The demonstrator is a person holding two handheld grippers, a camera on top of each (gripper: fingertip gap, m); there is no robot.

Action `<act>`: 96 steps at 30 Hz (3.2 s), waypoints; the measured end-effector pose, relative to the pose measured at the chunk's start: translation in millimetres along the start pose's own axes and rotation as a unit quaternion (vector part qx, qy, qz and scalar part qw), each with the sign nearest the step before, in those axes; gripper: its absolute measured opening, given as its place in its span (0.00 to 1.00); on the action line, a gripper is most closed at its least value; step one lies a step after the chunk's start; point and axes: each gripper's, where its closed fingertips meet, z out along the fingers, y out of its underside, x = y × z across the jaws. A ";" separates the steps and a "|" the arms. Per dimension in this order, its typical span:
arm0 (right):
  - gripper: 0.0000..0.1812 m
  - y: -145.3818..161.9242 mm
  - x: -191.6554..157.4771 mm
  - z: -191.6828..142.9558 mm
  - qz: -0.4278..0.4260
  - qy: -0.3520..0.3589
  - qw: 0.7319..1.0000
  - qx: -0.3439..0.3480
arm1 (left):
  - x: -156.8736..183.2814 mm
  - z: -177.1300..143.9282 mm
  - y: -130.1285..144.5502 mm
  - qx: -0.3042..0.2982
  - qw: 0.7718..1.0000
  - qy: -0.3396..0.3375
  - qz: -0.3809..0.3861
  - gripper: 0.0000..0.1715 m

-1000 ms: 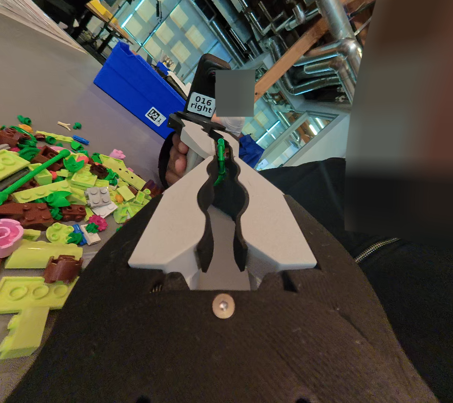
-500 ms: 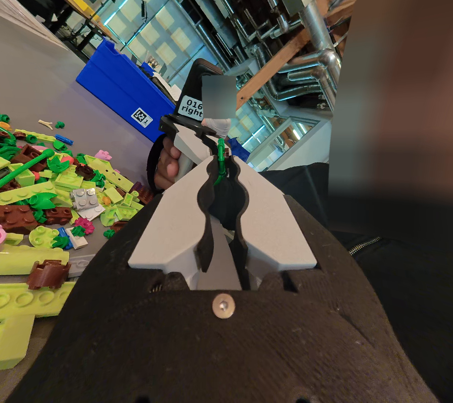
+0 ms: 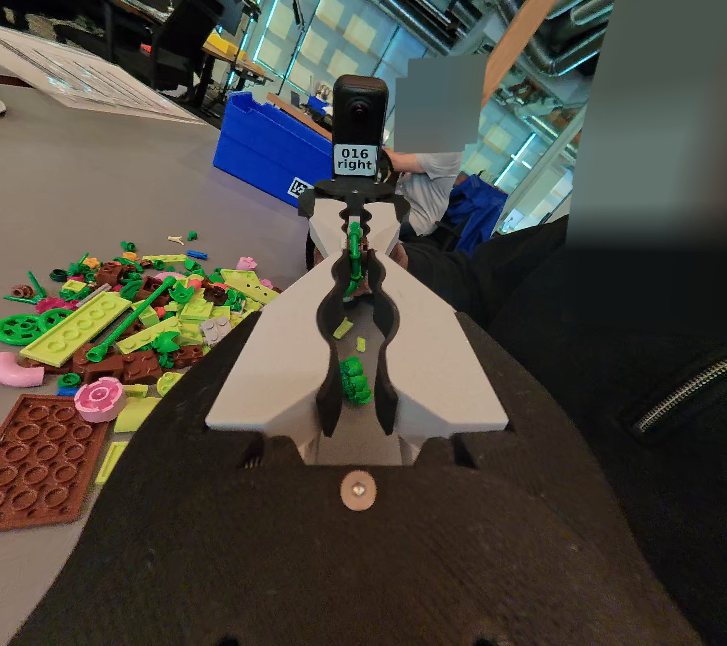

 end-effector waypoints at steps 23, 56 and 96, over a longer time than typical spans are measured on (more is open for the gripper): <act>0.02 -2.9 -4.7 -0.6 0.025 -0.010 1.000 -0.014 | 2.9 2.2 -0.4 0.005 1.000 0.011 -0.029 0.03; 0.02 18.8 28.3 -18.0 -0.120 0.101 0.982 -0.108 | -29.3 -8.9 75.3 -0.274 0.947 -0.119 0.120 0.10; 0.02 42.3 -18.5 -0.3 -0.222 -0.005 0.963 -0.155 | 13.7 3.3 57.8 -0.205 0.952 -0.024 0.226 0.02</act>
